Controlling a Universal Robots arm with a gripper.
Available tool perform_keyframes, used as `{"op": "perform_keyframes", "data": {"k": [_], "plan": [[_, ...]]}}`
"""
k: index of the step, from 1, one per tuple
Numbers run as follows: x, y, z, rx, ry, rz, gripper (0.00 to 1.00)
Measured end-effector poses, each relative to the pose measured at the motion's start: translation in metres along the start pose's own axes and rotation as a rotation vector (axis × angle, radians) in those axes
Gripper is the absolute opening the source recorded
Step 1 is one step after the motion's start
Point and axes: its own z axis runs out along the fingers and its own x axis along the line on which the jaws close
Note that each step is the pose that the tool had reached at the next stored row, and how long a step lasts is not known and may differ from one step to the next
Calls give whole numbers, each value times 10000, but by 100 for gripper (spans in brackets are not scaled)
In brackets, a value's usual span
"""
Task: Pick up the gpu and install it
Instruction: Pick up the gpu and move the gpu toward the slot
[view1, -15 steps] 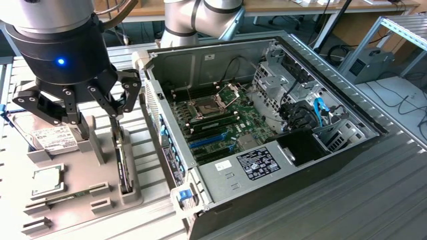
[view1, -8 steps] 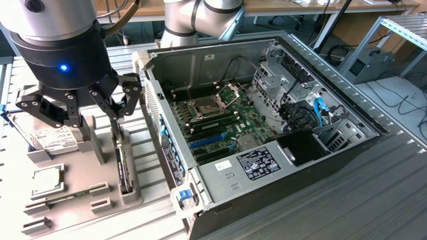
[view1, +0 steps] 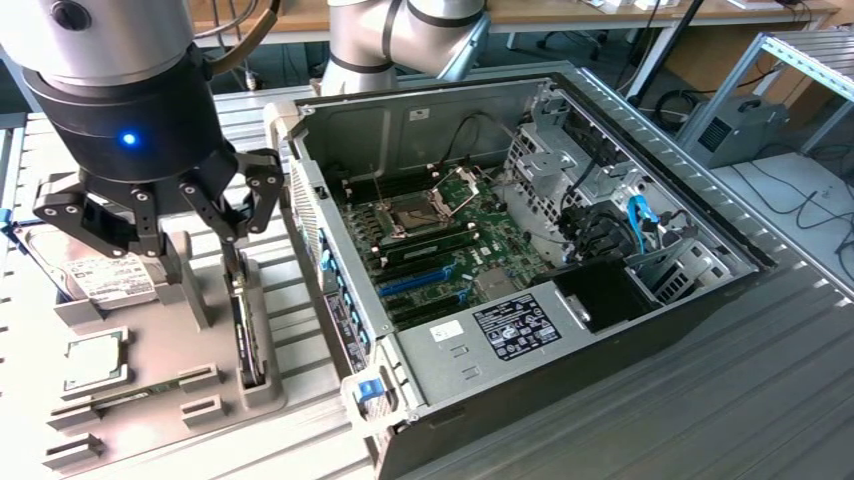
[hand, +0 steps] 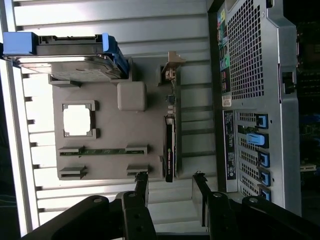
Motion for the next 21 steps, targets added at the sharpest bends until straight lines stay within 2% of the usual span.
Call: {"op": "perform_keyframes", "data": {"k": [21], "plan": [[2, -1, 61, 0, 0, 0, 48]]}}
